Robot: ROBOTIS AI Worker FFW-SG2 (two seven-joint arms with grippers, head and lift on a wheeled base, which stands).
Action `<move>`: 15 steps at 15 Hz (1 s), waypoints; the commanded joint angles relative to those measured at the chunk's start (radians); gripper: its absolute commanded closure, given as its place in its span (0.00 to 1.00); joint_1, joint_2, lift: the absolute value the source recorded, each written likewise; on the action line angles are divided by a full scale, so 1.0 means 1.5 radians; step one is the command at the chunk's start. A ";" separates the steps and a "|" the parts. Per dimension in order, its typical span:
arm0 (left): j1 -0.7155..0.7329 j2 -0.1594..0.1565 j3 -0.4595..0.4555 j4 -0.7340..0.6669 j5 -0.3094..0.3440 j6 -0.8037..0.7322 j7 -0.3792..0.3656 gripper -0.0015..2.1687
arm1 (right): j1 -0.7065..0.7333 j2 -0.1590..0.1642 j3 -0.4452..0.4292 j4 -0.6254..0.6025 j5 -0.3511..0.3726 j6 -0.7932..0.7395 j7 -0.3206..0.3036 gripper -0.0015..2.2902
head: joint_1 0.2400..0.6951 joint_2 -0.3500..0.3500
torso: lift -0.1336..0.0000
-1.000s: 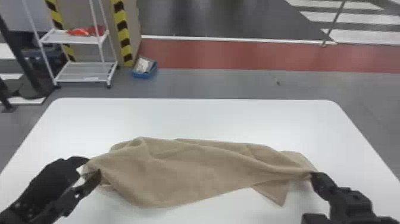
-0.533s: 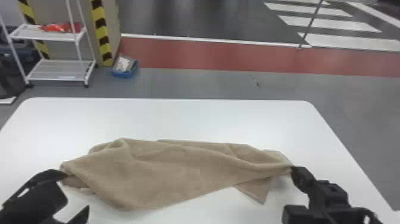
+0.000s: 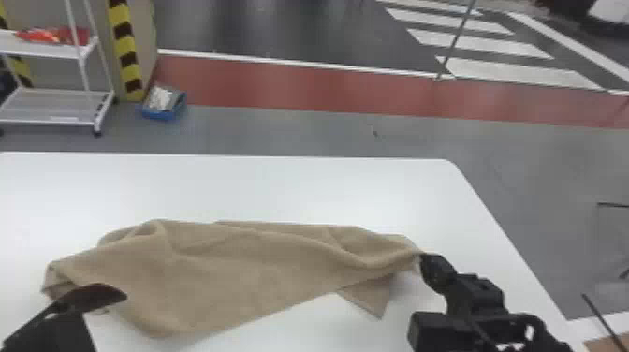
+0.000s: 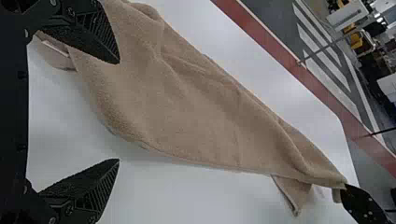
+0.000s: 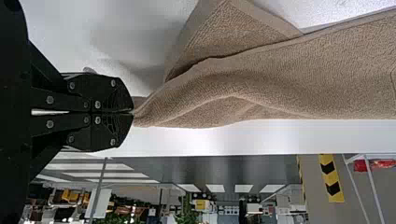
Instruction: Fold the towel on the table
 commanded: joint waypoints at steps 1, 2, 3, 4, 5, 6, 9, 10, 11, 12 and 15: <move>-0.002 -0.002 -0.031 0.005 0.002 0.001 0.001 0.08 | 0.000 0.001 0.000 -0.001 0.001 -0.002 0.002 0.72 | 1.00 0.12 | 0.07; -0.007 -0.002 -0.045 0.013 0.000 0.001 0.001 0.10 | -0.001 0.002 0.001 -0.001 0.001 -0.002 0.007 0.72 | 1.00 0.10 | 0.07; -0.014 -0.002 -0.054 0.024 -0.001 0.001 0.001 0.10 | -0.002 0.002 0.001 -0.001 0.001 -0.002 0.008 0.72 | 1.00 0.06 | 0.07; -0.026 -0.002 -0.064 0.038 -0.003 0.007 0.002 0.10 | -0.002 0.002 0.001 -0.001 0.001 -0.002 0.008 0.72 | 1.00 0.05 | 0.07; -0.035 -0.002 -0.071 0.051 -0.008 0.015 0.005 0.10 | -0.002 0.002 0.001 -0.001 0.001 -0.002 0.008 0.72 | 1.00 0.04 | 0.07; -0.044 -0.002 -0.079 0.062 -0.014 0.022 0.007 0.10 | -0.002 0.002 0.000 -0.001 0.001 -0.002 0.008 0.72 | 1.00 0.03 | 0.07; -0.071 -0.002 -0.082 0.098 -0.025 0.038 0.011 0.15 | -0.002 0.003 -0.001 0.000 0.000 0.000 0.008 0.72 | 1.00 0.01 | 0.07; -0.076 -0.002 -0.082 0.105 -0.035 0.048 0.013 0.15 | -0.002 0.003 -0.001 0.000 0.000 0.000 0.008 0.72 | 1.00 0.01 | 0.07; -0.080 -0.002 -0.077 0.109 -0.036 0.050 0.013 0.19 | -0.002 0.003 -0.003 0.000 0.000 0.000 0.008 0.72 | 1.00 0.02 | 0.07; -0.082 -0.002 -0.070 0.112 -0.036 0.050 0.014 0.23 | -0.002 0.003 -0.004 0.000 0.000 0.000 0.008 0.72 | 1.00 0.02 | 0.07; -0.088 -0.002 -0.051 0.119 -0.036 0.064 0.018 0.33 | -0.003 0.003 -0.005 0.001 -0.007 0.000 0.008 0.72 | 1.00 0.05 | 0.07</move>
